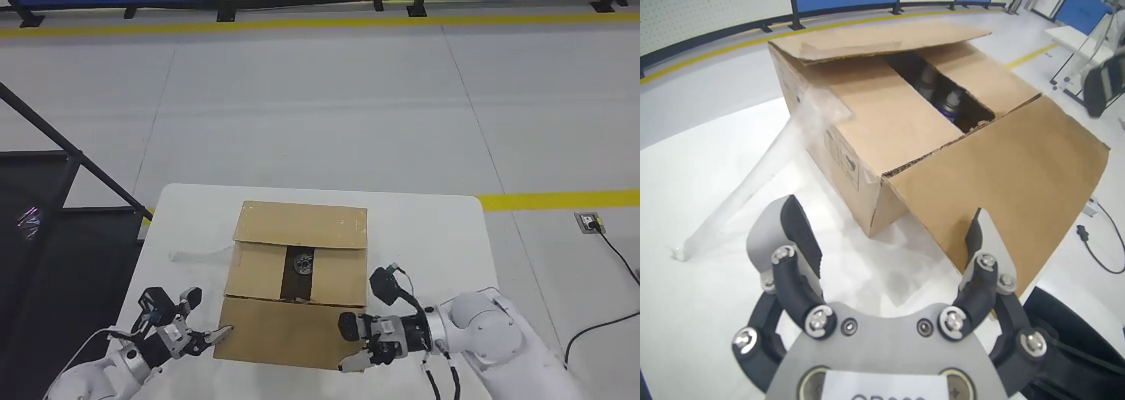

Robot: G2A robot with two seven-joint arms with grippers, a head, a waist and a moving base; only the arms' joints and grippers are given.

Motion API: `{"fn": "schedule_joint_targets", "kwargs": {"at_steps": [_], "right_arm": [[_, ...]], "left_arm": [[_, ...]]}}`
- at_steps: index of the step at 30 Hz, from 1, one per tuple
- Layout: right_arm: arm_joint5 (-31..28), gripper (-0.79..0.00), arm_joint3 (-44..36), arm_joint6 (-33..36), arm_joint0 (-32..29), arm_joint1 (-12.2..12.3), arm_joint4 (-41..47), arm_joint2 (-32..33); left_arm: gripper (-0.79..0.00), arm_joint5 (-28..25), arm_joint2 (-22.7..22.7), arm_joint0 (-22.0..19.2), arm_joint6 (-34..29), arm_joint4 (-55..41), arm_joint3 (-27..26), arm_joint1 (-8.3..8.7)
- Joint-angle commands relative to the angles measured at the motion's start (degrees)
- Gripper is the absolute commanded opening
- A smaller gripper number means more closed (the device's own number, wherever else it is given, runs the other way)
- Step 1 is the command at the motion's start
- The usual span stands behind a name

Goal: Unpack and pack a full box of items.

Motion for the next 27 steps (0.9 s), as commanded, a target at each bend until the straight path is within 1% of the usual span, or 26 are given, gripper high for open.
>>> {"fn": "schedule_joint_targets", "kwargs": {"at_steps": [1,3,4,5,12,14,15,16,18,20,23,25,27], "right_arm": [[1.3,0.000,1.6,-3.0,1.7,-0.5,8.9,-0.1],[4.2,0.000,3.7,-4.9,3.4,-0.9,14.9,-0.2],[6.7,0.000,4.8,-5.7,4.3,-1.0,16.6,0.0],[7.7,0.000,5.1,-6.0,4.6,-1.0,16.6,0.1],[7.7,0.000,5.1,-6.0,4.6,-1.0,16.6,0.1],[8.7,0.000,4.2,-8.3,3.9,-1.0,14.5,0.0],[11.4,0.000,4.3,-10.2,3.7,-1.2,14.9,-0.7],[15.4,0.000,5.0,-10.5,4.1,-1.4,15.2,-1.9],[21.9,0.000,7.9,-13.2,6.2,-2.1,16.8,-3.6],[25.8,0.000,12.2,-13.7,8.7,-3.0,19.7,-5.7],[27.0,0.000,18.3,-15.7,12.0,-4.3,22.5,-7.9],[27.6,0.000,21.7,-17.9,14.1,-5.2,22.6,-9.3],[27.2,0.000,24.7,-18.0,15.6,-6.0,24.5,-10.2]], "left_arm": [[0.000,1.0,0.7,-0.1,1.3,1.2,0.3,-0.02],[0.000,1.2,0.8,-0.2,2.1,1.7,0.6,0.04],[0.000,1.3,0.8,-0.3,2.4,1.9,0.8,0.08],[0.000,1.3,0.9,-0.3,2.5,2.0,0.9,0.12],[0.000,1.3,0.9,-0.3,2.5,2.0,0.9,0.12],[0.000,1.3,0.9,-0.3,2.5,2.0,0.9,0.12],[0.000,1.3,0.9,-0.3,2.5,2.0,0.9,0.12],[0.000,1.3,0.9,-0.3,2.5,2.0,0.9,0.12],[0.000,2.2,1.4,0.0,2.5,2.1,0.1,0.08],[0.000,2.7,1.6,0.2,2.5,2.5,-0.5,0.13],[0.000,3.2,1.9,0.6,2.9,2.9,-0.9,0.20],[0.000,3.4,1.9,0.7,3.2,3.0,-1.0,0.26],[0.000,4.1,2.1,0.8,3.4,3.1,-1.0,0.27]]}}
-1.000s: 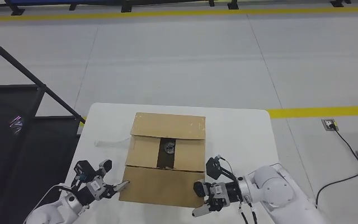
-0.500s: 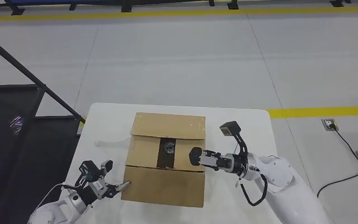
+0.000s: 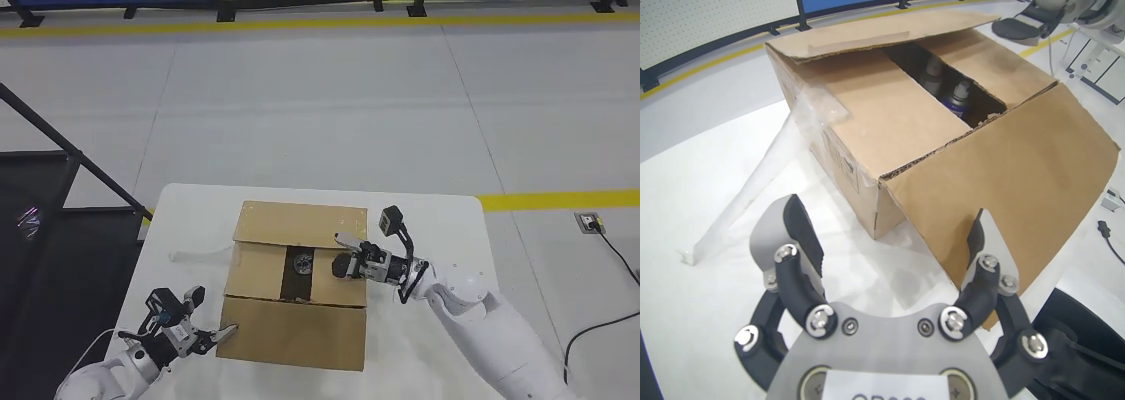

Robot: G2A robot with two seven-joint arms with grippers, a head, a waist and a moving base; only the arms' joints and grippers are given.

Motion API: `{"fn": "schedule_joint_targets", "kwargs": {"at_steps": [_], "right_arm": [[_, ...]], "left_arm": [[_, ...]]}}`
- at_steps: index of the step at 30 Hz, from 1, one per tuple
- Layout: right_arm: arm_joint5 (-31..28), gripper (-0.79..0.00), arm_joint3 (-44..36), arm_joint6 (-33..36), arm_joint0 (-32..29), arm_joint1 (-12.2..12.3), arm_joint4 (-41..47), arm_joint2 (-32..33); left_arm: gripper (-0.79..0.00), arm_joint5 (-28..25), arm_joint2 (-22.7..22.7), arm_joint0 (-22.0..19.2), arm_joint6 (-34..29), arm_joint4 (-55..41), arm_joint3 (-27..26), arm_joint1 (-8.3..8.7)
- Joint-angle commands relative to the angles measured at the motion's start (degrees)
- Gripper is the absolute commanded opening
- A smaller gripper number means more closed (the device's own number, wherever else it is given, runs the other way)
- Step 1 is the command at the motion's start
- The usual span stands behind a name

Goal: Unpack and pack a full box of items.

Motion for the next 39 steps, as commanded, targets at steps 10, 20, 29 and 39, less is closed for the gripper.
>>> {"fn": "schedule_joint_targets", "kwargs": {"at_steps": [10,20,29,39], "right_arm": [[-6.4,0.000,5.8,-8.1,5.6,-2.8,-0.4,-1.5],[-1.4,0.000,10.7,-29.9,14.8,-6.1,-15.6,-5.4],[0.9,0.000,22.8,-34.7,22.5,-11.5,-20.1,-12.4],[0.8,0.000,34.8,-33.4,25.8,-16.3,-18.3,-14.7]], "left_arm": [[0.000,1.1,0.7,0.2,0.4,-0.1,0.3,0.27],[0.000,1.6,1.6,0.4,0.6,0.4,0.1,0.49],[0.000,2.2,2.3,1.0,1.0,0.2,0.6,0.64],[0.000,3.8,3.5,-0.7,0.0,1.3,3.1,0.83]]}}
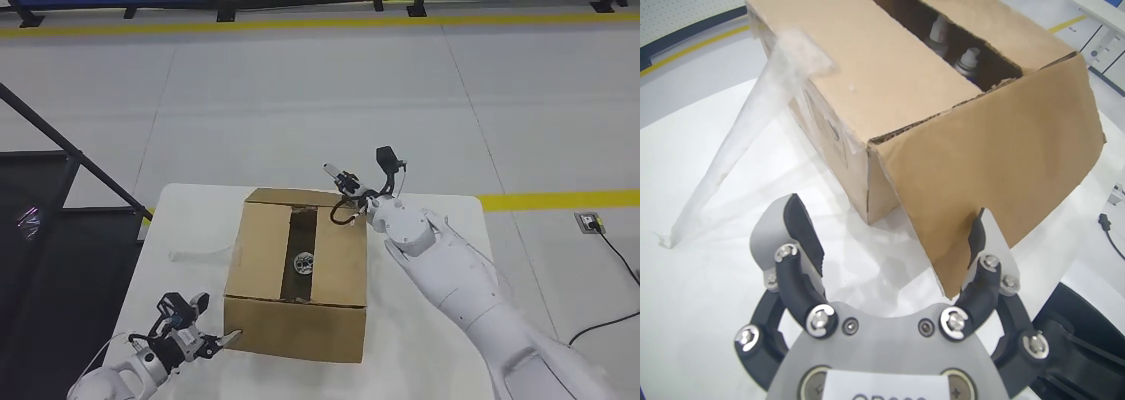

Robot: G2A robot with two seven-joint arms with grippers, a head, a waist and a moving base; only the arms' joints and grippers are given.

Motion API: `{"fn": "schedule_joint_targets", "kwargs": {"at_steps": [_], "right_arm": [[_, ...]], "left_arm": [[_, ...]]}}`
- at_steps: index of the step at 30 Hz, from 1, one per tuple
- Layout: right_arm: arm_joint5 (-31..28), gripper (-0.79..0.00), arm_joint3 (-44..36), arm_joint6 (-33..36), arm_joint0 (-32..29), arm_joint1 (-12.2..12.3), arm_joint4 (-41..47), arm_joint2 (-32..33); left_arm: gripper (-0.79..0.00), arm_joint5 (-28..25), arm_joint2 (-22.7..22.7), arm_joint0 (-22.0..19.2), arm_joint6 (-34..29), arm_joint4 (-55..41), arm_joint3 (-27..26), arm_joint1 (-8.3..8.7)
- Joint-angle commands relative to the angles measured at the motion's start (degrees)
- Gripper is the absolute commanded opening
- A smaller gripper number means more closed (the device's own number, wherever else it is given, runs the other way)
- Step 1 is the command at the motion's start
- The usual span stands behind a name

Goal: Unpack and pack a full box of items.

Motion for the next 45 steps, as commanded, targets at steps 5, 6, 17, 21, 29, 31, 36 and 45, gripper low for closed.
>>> {"fn": "schedule_joint_targets", "kwargs": {"at_steps": [5,6,17,21,29,31,36,45], "right_arm": [[-12.5,0.000,-0.7,2.2,-1.6,-0.2,2.7,3.0],[-14.2,0.000,-2.0,3.9,-2.2,0.1,3.1,3.7],[-2.0,0.000,-19.8,29.7,-9.8,3.1,3.4,6.3],[2.1,0.000,-20.1,29.2,-10.0,2.6,1.2,4.8],[3.3,0.000,-14.6,24.6,-8.2,-0.5,1.1,1.2],[3.6,0.000,-12.8,22.2,-7.5,-1.5,0.2,0.3],[0.3,0.000,-7.9,24.2,-6.4,-3.7,4.9,-0.3],[-6.7,0.000,-2.5,33.4,-4.4,-6.2,13.1,1.5]], "left_arm": [[0.000,-1.9,-1.8,0.7,2.7,-2.9,-0.3,0.28],[0.000,-2.2,-2.4,1.0,3.1,-3.6,-0.7,0.36],[0.000,2.3,-9.4,5.5,7.8,-12.4,-4.8,0.48],[0.000,7.4,-9.7,5.2,7.8,-15.4,-3.2,0.16],[0.000,20.0,-4.6,0.1,5.0,-13.5,1.3,-0.71],[0.000,21.1,-2.3,-1.8,4.4,-11.2,2.6,-0.88],[0.000,22.3,3.2,-7.1,3.9,-8.1,6.7,-1.45],[0.000,20.4,7.5,-10.2,4.5,-4.6,8.7,-1.84]]}}
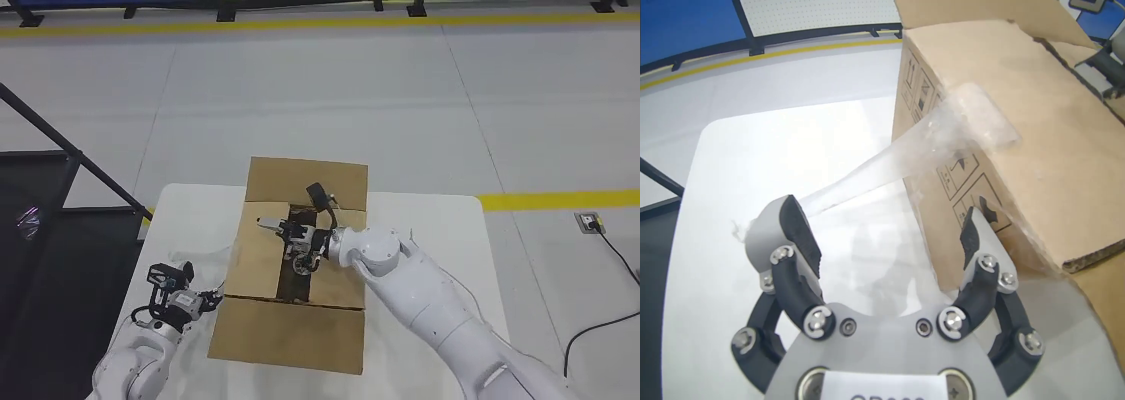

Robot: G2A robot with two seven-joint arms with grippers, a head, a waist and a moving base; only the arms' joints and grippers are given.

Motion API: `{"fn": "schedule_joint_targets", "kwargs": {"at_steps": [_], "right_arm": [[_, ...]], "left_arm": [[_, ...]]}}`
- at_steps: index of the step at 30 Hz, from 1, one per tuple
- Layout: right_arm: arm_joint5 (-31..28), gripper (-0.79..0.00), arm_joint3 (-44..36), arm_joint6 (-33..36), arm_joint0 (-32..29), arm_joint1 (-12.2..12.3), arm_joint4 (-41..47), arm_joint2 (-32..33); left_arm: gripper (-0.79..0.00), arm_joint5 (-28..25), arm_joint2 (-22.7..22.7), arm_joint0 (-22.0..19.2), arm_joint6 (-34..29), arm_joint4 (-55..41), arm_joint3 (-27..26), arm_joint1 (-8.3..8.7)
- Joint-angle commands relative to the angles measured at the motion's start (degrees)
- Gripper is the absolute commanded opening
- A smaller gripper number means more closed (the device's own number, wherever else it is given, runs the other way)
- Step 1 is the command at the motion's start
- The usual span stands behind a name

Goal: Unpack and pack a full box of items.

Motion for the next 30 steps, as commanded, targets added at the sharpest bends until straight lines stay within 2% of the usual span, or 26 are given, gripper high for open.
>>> {"fn": "schedule_joint_targets", "kwargs": {"at_steps": [1,7,13,17,21,24,28,30], "right_arm": [[-0.9,0.000,0.3,2.7,0.3,-0.2,1.4,0.5],[-3.4,0.000,-1.0,5.6,0.6,-1.0,2.6,1.3],[-5.1,0.000,-4.9,1.6,0.3,-2.1,-0.1,0.4],[-5.6,0.000,-7.3,-3.1,-0.2,-3.2,-3.6,-1.2],[-5.8,0.000,-8.7,-10.1,-0.5,-4.8,-9.9,-4.2],[-5.3,0.000,-9.0,-15.7,-0.8,-6.1,-15.1,-6.9],[-3.6,0.000,-7.4,-20.7,-0.4,-8.4,-19.6,-9.8],[-3.4,0.000,-5.8,-21.5,0.2,-9.6,-20.3,-10.7]], "left_arm": [[0.000,-0.5,0.2,0.1,0.3,0.2,-0.2,-0.01],[0.000,-2.2,-0.5,2.0,1.6,0.9,-2.0,0.18],[0.000,-0.7,-5.2,6.1,5.0,-3.7,-3.9,0.37],[0.000,-2.3,-10.4,11.5,7.8,-6.0,-7.8,0.77],[0.000,-7.6,-15.0,18.3,11.8,-7.7,-13.1,1.07],[0.000,-9.5,-16.7,21.5,13.8,-7.9,-15.5,1.08],[0.000,-9.8,-17.3,22.8,14.1,-10.0,-16.8,0.92],[0.000,-5.0,-17.0,21.6,13.6,-7.7,-17.4,0.76]]}}
